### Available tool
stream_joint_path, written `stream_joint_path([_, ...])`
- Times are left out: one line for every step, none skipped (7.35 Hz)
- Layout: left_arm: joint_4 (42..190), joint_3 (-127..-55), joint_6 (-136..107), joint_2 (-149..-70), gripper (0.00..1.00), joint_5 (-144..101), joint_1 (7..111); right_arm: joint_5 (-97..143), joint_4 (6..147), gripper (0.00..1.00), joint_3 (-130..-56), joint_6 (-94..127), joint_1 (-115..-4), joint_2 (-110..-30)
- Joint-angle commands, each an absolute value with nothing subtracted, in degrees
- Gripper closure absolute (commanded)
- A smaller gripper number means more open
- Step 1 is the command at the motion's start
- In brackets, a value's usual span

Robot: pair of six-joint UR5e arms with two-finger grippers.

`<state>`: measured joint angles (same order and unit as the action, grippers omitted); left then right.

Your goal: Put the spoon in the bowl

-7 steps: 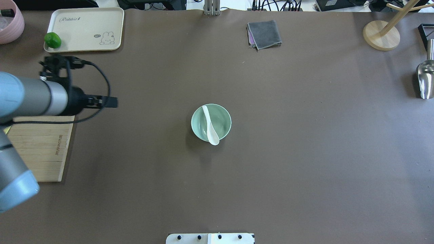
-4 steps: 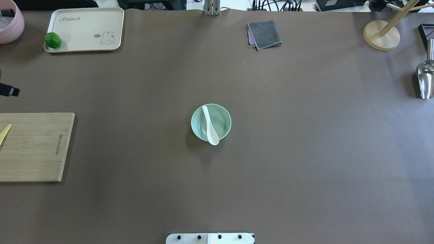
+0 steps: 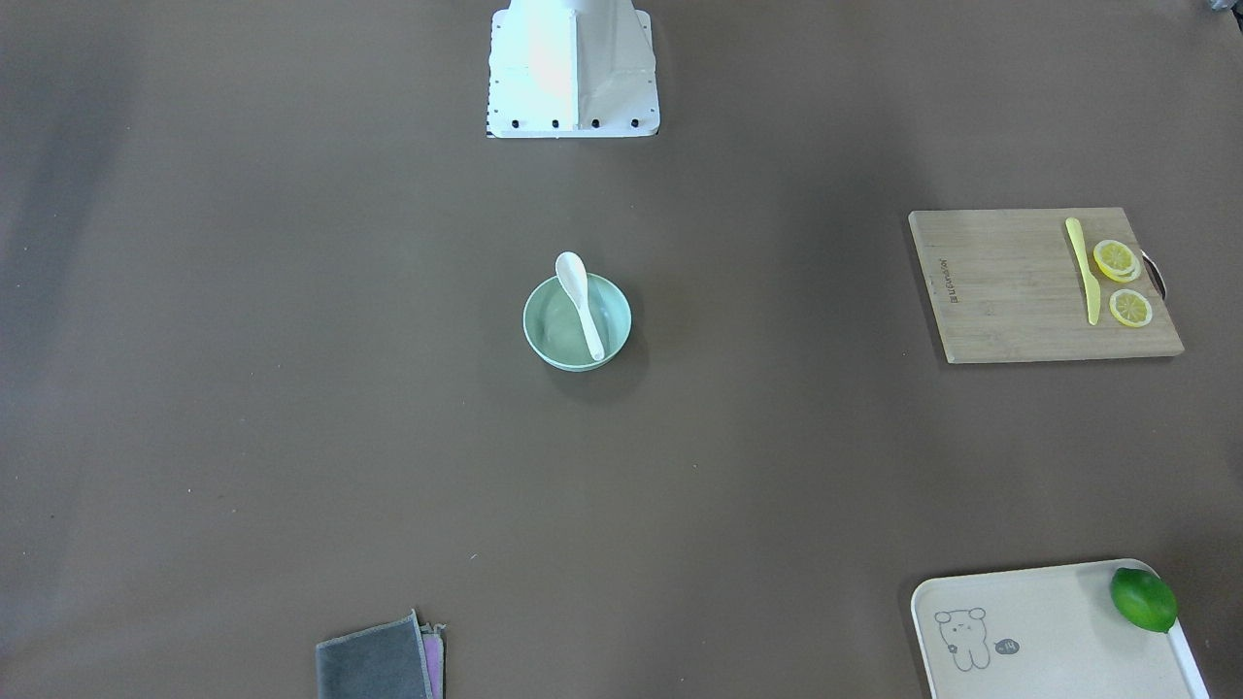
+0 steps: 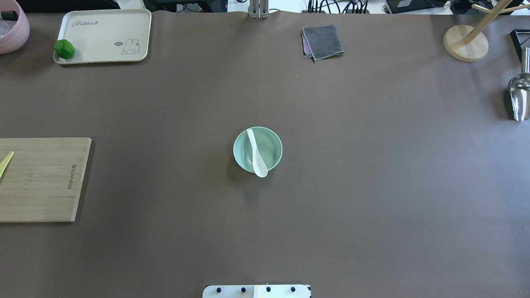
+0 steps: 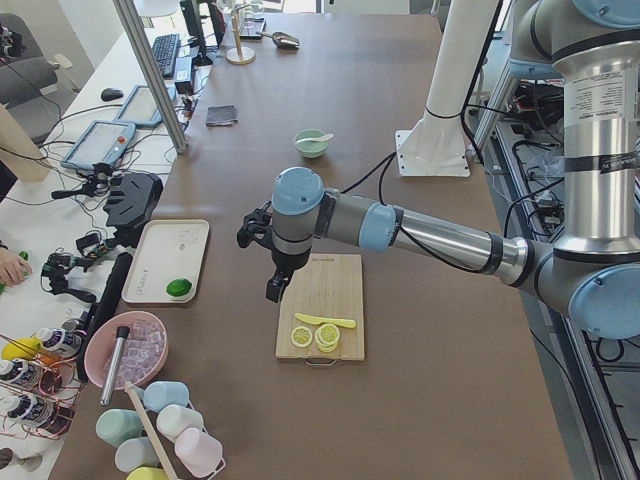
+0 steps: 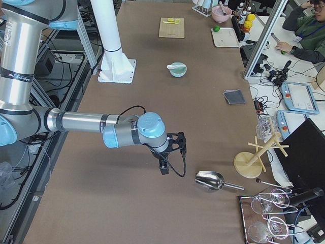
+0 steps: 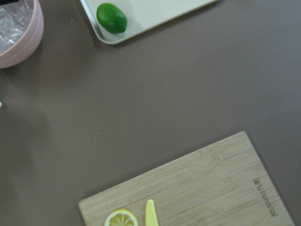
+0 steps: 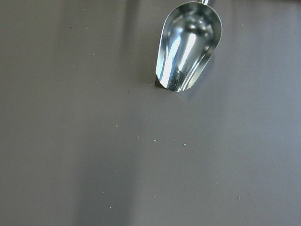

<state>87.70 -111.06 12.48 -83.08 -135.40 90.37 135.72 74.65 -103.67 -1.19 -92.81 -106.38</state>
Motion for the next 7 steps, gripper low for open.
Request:
stream_joint_path([86.91,-110.48,14.15,-79.22,0.02,-135.52,94.03,135.01,71.01,0.0,-101.25,-0.7,-93.07,-106.61])
stream_joint_path([87.01,-110.13,14.06,-77.01,0.02,-138.05,99.87,133.96,71.28,0.0,-101.34,-0.36,-93.69,-106.7])
stream_joint_path([87.27,-106.73,13.71,-76.04,0.02,-145.21,101.32,133.77,71.28,0.0,-101.25,-0.26,-93.95,-106.7])
stream_joint_path([87.19,-105.66,13.97,-75.76,0.02,-146.33,101.6,133.77,71.28,0.0,-101.25,-0.26,-94.04,-106.7])
stream_joint_path([87.19,-103.9,13.97,-76.02,0.02,-139.81,101.69,133.86,71.37,0.0,-101.25,-0.26,-94.13,-106.7])
stream_joint_path([87.1,-105.63,14.15,-76.03,0.02,-132.87,101.6,133.94,71.37,0.0,-101.25,-0.18,-94.22,-106.7])
stream_joint_path([87.19,-105.56,14.15,-76.03,0.02,-132.98,101.6,133.95,71.72,0.0,-101.51,0.0,-95.09,-106.61])
